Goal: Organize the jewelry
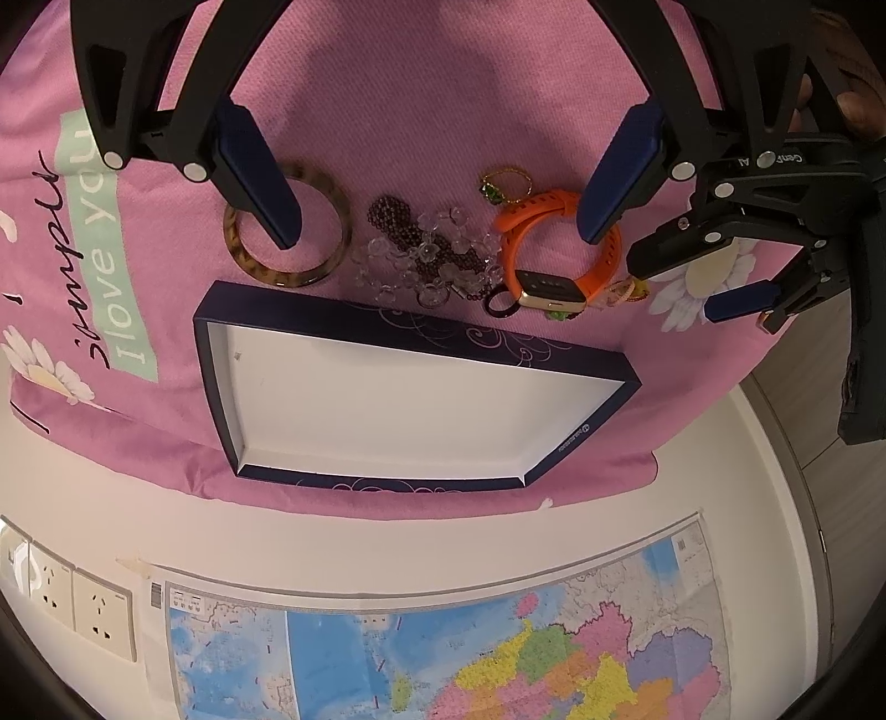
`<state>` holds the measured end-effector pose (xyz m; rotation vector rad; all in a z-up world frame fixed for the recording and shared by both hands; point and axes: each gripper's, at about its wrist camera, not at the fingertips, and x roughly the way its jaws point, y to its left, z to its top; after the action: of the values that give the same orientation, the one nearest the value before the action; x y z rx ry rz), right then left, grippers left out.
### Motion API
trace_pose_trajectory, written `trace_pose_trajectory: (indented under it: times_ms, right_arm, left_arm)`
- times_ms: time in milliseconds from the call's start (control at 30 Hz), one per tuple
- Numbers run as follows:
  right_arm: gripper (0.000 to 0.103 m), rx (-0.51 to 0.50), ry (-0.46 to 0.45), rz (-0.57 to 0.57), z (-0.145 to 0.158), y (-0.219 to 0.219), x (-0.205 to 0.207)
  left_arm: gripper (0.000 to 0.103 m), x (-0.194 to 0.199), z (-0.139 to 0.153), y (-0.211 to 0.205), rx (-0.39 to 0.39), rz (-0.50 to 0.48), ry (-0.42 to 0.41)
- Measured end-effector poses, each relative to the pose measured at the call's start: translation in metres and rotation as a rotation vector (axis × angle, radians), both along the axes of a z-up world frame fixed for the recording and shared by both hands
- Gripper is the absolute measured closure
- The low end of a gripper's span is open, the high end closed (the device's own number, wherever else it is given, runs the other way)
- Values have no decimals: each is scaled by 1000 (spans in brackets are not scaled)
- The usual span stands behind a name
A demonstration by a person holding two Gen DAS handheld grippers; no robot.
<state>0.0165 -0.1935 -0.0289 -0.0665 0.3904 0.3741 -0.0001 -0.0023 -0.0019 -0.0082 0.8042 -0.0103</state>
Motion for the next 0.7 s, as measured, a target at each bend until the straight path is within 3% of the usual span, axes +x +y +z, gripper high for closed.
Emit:
trace_pose_trajectory:
  times_ms: [700]
  right_arm:
    - [7, 4, 2, -1, 0, -2, -1]
  left_arm:
    - [6, 1, -3, 0, -9, -6, 9]
